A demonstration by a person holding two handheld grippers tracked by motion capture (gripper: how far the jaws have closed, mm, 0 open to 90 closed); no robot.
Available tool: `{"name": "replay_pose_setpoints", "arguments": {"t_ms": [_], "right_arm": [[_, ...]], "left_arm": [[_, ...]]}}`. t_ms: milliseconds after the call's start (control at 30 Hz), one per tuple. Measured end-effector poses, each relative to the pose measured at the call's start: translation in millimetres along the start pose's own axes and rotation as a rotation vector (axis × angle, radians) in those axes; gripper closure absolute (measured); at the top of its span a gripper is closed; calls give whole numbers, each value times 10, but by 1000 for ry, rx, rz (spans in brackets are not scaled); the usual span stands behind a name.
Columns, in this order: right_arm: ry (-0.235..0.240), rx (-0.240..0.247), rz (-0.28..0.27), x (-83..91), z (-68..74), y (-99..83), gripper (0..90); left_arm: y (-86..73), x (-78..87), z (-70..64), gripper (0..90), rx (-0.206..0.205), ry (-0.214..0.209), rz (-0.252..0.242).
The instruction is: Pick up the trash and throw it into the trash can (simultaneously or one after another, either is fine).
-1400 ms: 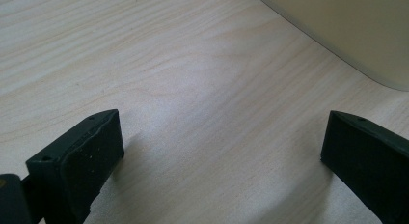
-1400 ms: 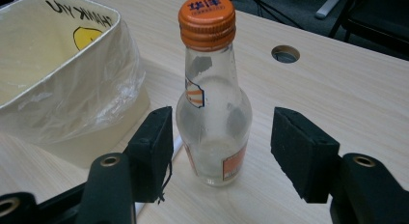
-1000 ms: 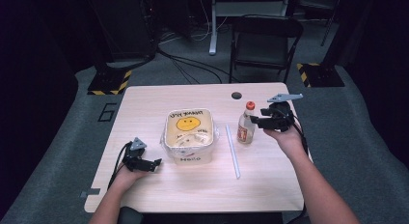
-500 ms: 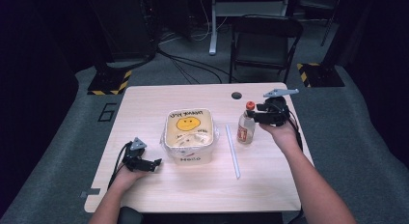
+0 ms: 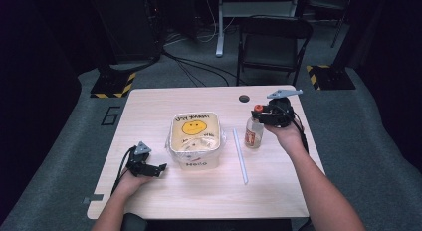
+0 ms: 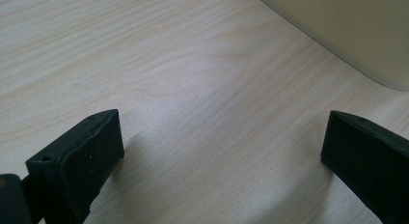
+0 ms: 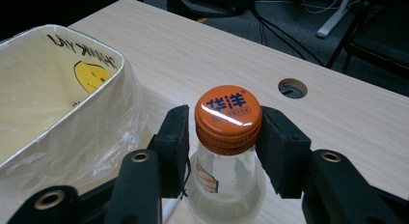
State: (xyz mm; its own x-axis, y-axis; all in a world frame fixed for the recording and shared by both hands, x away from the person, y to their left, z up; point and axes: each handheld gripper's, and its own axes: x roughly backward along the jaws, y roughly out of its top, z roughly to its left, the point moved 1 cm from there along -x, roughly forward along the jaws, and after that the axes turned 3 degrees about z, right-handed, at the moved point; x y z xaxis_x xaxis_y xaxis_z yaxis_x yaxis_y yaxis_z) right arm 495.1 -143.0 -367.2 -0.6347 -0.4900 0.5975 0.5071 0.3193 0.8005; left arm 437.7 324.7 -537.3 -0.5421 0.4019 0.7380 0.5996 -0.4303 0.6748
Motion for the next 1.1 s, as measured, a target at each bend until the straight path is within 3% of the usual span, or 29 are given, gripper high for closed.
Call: {"name": "replay_pose_setpoints", "arguments": {"t_ms": [367,1100], "right_arm": [[-34,29,-5,-1,21,34,619],[-20,65,-11,162,123,186,620]], "left_arm": [[0,-4,3,11,-3,1,-6],[1,-2,2,11,-3,2,-3]]}}
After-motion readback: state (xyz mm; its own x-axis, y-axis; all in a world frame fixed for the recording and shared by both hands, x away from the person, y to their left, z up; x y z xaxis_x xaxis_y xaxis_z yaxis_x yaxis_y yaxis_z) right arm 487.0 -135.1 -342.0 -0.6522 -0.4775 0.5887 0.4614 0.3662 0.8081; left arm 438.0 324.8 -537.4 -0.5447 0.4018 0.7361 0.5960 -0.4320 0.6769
